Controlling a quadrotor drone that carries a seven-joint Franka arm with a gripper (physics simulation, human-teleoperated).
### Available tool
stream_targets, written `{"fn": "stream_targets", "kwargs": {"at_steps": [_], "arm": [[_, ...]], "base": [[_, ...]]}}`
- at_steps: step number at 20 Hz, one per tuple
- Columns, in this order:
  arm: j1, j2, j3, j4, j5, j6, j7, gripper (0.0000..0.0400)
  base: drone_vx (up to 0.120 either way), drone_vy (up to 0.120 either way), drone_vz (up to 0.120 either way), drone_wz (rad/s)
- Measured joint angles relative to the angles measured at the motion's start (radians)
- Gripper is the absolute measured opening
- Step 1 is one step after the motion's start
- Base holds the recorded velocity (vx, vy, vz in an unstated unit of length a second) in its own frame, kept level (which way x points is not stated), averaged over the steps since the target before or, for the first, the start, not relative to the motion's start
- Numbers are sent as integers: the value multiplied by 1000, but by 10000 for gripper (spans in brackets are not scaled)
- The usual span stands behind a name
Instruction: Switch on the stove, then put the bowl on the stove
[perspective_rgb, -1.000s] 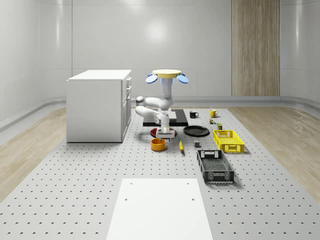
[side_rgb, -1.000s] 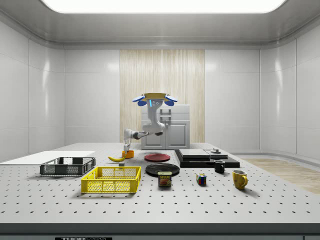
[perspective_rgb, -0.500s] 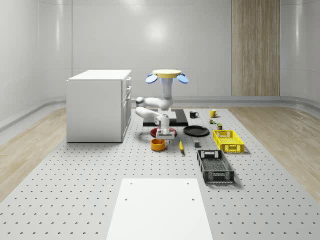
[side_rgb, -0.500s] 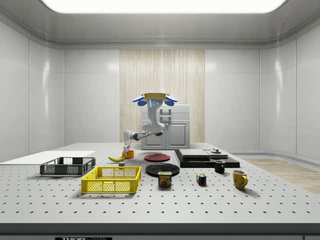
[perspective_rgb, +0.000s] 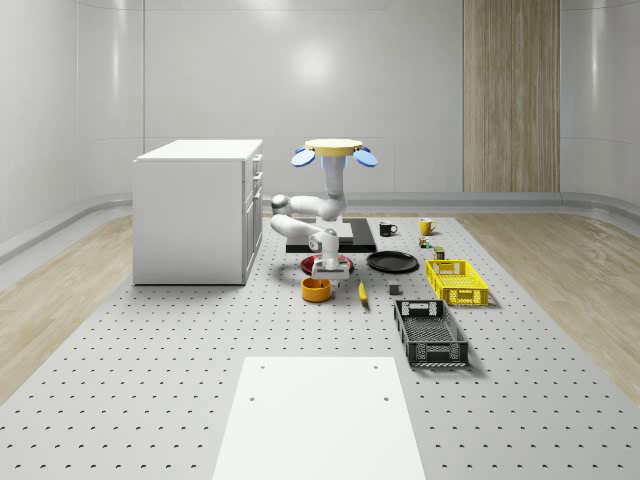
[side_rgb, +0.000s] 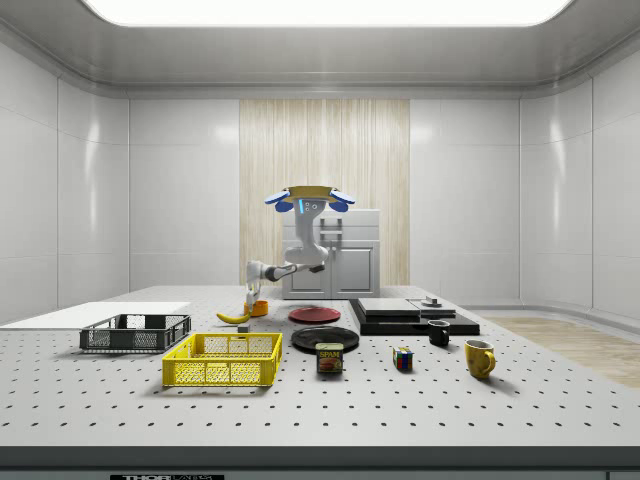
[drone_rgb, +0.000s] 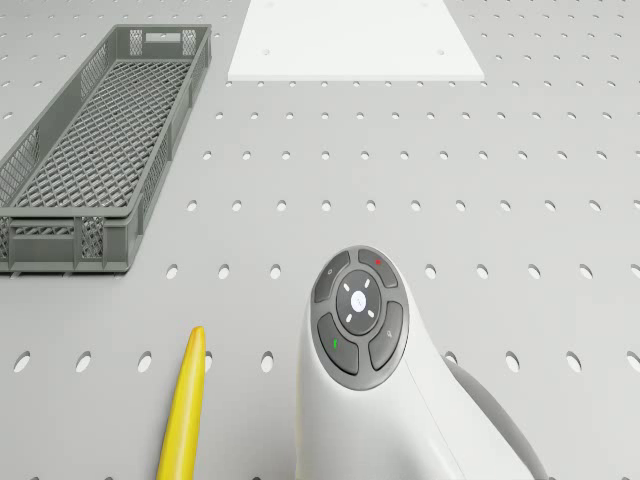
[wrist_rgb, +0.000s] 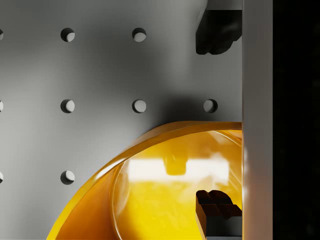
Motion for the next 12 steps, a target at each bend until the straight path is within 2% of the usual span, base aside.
{"fn": "stream_targets", "kwargs": {"at_steps": [2,5,8,12], "arm": [[0,1,0,0,-1,-1,0,254],[0,3,0,1,-1,-3,-1,173],[1,5,-1,1,-2,-4,-1,134],[2,7,-1,1,-3,-6,-2,113]], "base": [[0,0,0,0],[0,0,0,0],[0,0,0,0],[0,0,0,0]]}}
